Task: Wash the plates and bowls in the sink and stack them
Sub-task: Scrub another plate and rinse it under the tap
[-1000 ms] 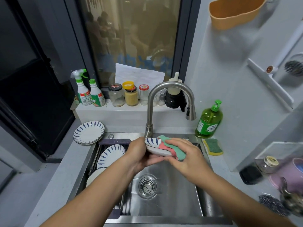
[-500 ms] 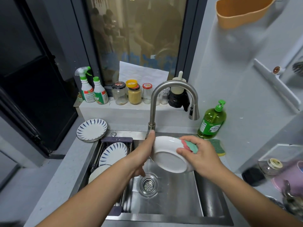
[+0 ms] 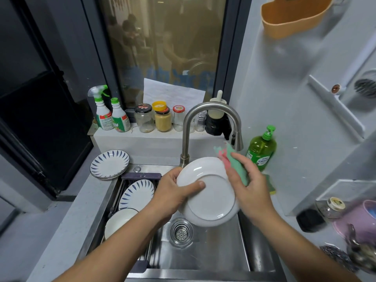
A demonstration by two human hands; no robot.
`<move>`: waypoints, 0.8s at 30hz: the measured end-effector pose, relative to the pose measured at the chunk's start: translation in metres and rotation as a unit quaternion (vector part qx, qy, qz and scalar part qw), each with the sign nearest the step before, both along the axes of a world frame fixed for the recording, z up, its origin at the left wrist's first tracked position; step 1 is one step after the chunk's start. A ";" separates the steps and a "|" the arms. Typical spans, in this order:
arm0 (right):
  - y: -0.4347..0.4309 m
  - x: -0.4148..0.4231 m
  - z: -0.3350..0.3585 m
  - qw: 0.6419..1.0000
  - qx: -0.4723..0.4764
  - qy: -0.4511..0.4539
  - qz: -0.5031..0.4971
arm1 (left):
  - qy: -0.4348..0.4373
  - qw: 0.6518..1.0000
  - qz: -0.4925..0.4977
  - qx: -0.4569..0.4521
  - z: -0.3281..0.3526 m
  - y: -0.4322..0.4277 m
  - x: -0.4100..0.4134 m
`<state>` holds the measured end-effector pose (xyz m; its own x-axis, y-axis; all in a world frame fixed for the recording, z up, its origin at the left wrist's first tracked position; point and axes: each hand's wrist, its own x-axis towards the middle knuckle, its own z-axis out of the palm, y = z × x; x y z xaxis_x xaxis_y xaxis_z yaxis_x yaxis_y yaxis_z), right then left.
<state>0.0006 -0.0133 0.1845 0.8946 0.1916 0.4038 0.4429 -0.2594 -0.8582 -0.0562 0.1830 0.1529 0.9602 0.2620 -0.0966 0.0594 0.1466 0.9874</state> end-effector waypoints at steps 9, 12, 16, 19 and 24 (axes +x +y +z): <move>0.030 0.004 -0.010 0.934 -0.221 -0.244 0.138 | -0.045 0.998 -0.032 0.003 0.008 -0.014 0.003; 0.012 0.013 -0.022 0.978 -0.133 -0.137 0.082 | -0.034 0.999 0.014 -0.002 0.003 0.002 0.000; 0.005 0.009 -0.025 0.997 -0.057 -0.054 0.028 | -0.021 0.999 0.027 0.003 0.001 0.013 -0.001; 0.016 0.018 -0.007 0.989 -0.113 -0.063 0.065 | -0.022 0.999 -0.006 0.030 0.004 0.002 0.002; 0.022 0.022 0.008 0.948 -0.256 -0.152 0.109 | -0.039 0.999 -0.008 0.005 0.013 0.005 0.012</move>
<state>0.0224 0.0086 0.1921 0.6687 0.5992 0.4401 0.7403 -0.4815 -0.4693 -0.0447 0.1881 0.1663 0.9687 0.2476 -0.0197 -0.0149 0.1371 0.9904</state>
